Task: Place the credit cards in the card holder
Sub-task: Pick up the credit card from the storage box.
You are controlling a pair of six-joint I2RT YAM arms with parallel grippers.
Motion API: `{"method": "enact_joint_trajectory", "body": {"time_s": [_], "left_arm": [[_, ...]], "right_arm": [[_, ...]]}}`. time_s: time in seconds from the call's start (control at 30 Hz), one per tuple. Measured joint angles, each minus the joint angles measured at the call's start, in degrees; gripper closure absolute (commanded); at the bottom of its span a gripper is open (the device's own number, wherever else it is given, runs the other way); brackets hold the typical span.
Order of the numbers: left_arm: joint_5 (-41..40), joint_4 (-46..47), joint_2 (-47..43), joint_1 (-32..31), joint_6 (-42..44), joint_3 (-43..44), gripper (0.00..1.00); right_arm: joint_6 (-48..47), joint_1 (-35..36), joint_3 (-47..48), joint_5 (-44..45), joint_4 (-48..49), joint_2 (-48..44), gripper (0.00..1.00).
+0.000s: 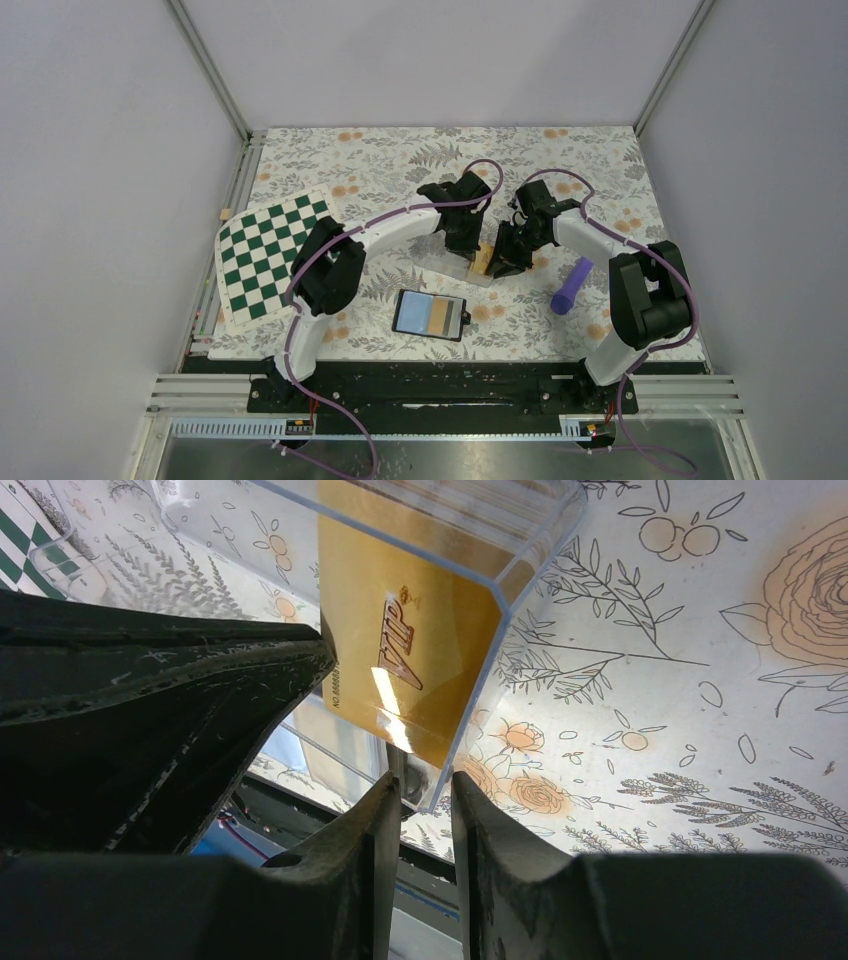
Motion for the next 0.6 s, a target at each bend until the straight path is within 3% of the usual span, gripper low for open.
{"method": "enact_joint_trajectory", "body": {"time_s": [0.33,0.6], "left_arm": [[0.02,-0.11,-0.55,-0.15,0.22,0.79,0.92],[0.15,0.07,-1.92,-0.57,0.17,0.79,0.91]], "right_arm": [[-0.02,0.0,0.0,0.0,-0.04,0.0,0.69],[-0.02,0.0,0.0,0.0,-0.04,0.0,0.69]]}}
